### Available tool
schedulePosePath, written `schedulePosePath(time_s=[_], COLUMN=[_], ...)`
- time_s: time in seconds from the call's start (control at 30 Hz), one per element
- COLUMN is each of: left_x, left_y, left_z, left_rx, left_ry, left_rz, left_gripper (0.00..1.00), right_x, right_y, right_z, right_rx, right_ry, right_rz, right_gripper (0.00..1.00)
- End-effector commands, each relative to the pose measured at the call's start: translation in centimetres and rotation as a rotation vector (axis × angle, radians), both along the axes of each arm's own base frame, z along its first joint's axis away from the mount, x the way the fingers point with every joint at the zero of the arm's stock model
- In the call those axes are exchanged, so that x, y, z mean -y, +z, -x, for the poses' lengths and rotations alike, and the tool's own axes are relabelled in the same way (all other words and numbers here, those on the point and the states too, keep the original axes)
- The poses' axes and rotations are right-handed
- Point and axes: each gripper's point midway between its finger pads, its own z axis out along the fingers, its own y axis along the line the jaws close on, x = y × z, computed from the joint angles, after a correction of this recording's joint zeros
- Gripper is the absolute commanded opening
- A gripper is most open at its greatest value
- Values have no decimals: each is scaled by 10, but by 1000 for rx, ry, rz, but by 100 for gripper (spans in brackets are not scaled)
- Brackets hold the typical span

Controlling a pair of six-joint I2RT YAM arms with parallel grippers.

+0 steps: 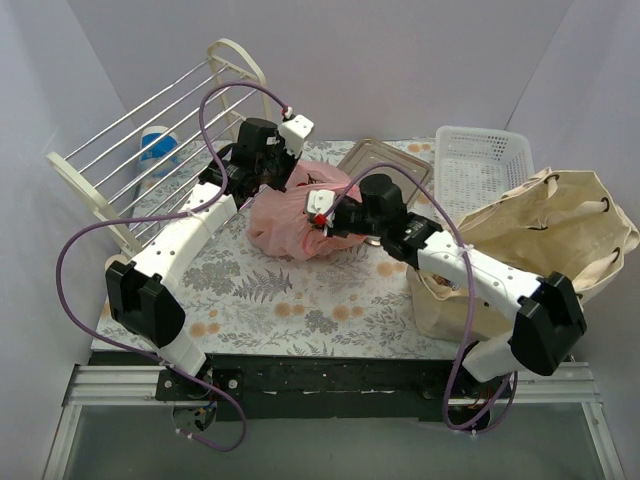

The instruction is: Untie the knot of the grocery bags and take out the mixed food

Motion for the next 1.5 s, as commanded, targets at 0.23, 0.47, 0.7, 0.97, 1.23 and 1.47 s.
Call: schedulePosePath(time_s=[0.23, 0.47, 0.7, 0.97, 1.23, 1.47], left_x=[9, 21, 16, 10, 5, 2], left_y=[22, 15, 19, 13, 6, -9], left_z=[-13, -25, -23, -16, -8, 8], left_rx=[27, 1, 10, -21, -46, -93], left_ry=[82, 66, 79, 76, 85, 70], left_rz=[139, 156, 165, 169, 163, 144], left_gripper=[0, 0, 0, 0, 0, 0], right_x=[-63, -87, -47, -8, 36, 65], right_y=[-63, -90, -54, -69, -153, -175], right_z=[23, 63, 42, 22, 64, 96], right_rx=[-177, -570, -358, -304, -408, -467], right_ry=[168, 275, 217, 72, 98, 98], right_rz=[31, -1, 31, 50, 232, 280], right_gripper=[27, 24, 43, 42, 33, 31])
